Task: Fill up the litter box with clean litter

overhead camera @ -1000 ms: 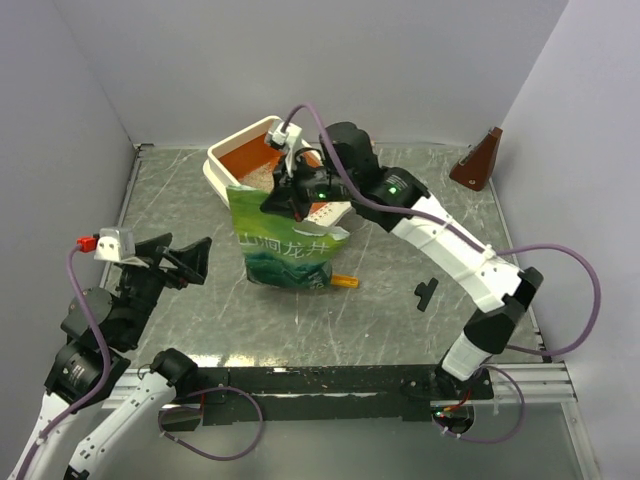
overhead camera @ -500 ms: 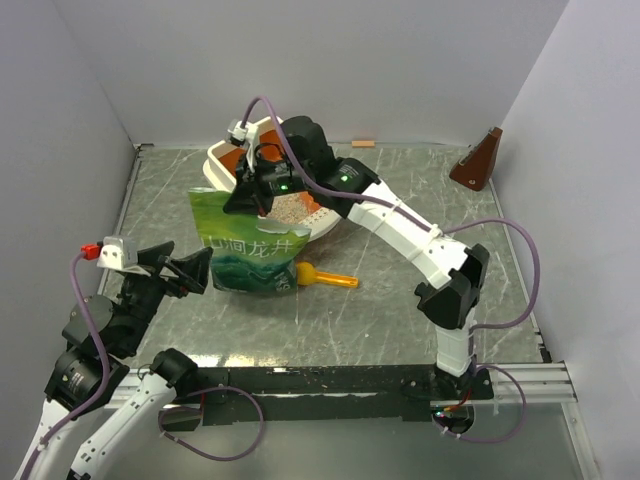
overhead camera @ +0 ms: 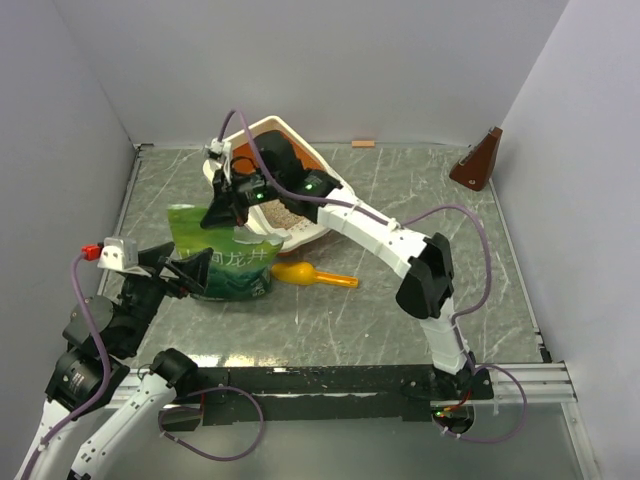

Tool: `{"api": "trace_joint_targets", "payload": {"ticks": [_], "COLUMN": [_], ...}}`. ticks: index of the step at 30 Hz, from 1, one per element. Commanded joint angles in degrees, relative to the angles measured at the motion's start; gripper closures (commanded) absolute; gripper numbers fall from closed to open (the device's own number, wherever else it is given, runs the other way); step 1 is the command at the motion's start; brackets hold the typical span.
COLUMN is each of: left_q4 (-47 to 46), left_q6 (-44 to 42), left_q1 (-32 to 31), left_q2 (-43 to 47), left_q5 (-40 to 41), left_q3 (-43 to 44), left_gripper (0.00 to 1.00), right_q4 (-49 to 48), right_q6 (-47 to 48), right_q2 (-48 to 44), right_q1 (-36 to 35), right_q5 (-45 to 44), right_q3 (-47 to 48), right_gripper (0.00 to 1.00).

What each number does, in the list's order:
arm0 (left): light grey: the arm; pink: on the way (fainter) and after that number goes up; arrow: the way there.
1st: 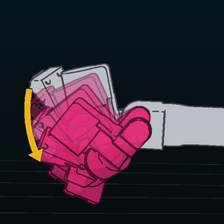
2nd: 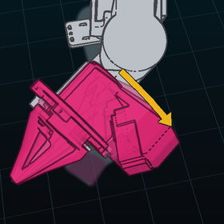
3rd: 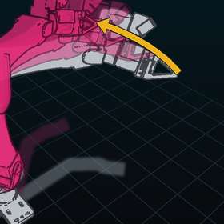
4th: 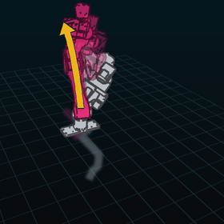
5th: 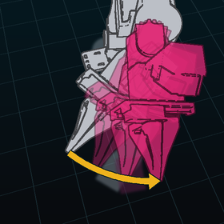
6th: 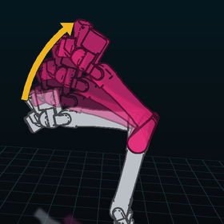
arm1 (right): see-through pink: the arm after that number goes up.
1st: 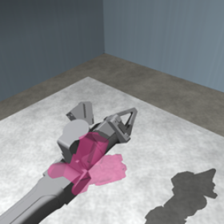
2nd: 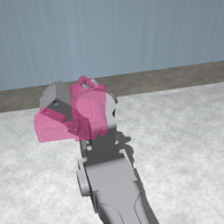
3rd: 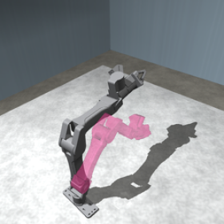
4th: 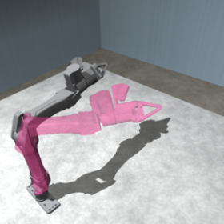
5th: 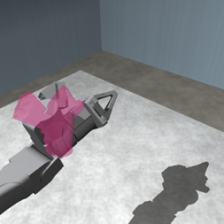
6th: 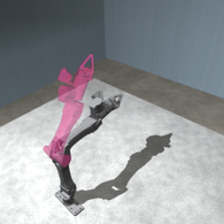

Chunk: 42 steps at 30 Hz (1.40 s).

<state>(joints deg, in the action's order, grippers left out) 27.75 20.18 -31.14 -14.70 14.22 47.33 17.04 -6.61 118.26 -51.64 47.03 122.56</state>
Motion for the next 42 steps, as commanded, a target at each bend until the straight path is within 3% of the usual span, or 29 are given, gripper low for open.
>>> {"api": "trace_joint_targets", "payload": {"ticks": [1,3,4,6,8,11,13,19,23,33,37,42], "left_q4": [-0.68,-0.85,-1.03,-1.2,-1.64,-2.96,-3.57,-2.0,2.56,15.12,19.62,24.71], "left_q6": [-0.94,-1.11,-1.2,-1.55,-1.73,-2.17,-2.78,-4.44,-9.27,-31.85,-41.69,-49.18], "left_q1": [0.29,0.29,0.29,0.2,0.2,0.29,0.2,0.29,0.2,-0.15,-0.15,-0.07], "left_q2": [0.11,0.11,0.02,-0.42,-0.77,-1.21,-1.65,-7.52,-15.34,-31.61,-33.03,-33.19], "left_q5": [-0.68,-0.86,-0.95,-1.12,-1.3,-2.35,-2.97,-2.53,-2.0,-12.27,-17.02,-21.15], "left_q3": [-0.48,-0.66,-0.66,-0.66,-0.4,0.22,0.92,6.88,14.35,30.53,31.94,31.68], "left_gripper": [0.03,0.03,0.03,0.03,0.03,0.03,0.03,0.03,0.03,0.03,0.03,0.03], "right_q4": [-12.38,-11.85,-11.76,-11.42,-10.71,-9.57,-8.08,-2.72,-0.08,3.34,6.69,4.41], "right_q6": [-0.43,1.33,1.95,3.7,5.37,6.08,9.15,14.34,18.21,16.1,16.72,14.44], "right_q2": [-2.5,-3.9,-4.96,-7.5,-10.22,-15.67,-19.19,-32.01,-40.19,-53.56,-57.43,-62.09], "right_q1": [-0.83,-0.83,-0.83,-0.75,-0.66,-0.05,0.57,4.87,5.49,5.67,5.85,6.29], "right_q5": [7.55,7.56,7.38,7.12,6.42,4.75,3.0,-2.89,-12.12,-17.49,-20.92,-17.76], "right_q3": [2.16,-0.47,-1.87,-4.86,-7.33,-10.05,-12.43,-23.31,-33.68,-50.57,-53.65,-59.45], "right_gripper": [1.0,1.0,0.95,0.69,0.49,0.29,0.23,0.2,0.18,0.15,0.14,0.13]}}
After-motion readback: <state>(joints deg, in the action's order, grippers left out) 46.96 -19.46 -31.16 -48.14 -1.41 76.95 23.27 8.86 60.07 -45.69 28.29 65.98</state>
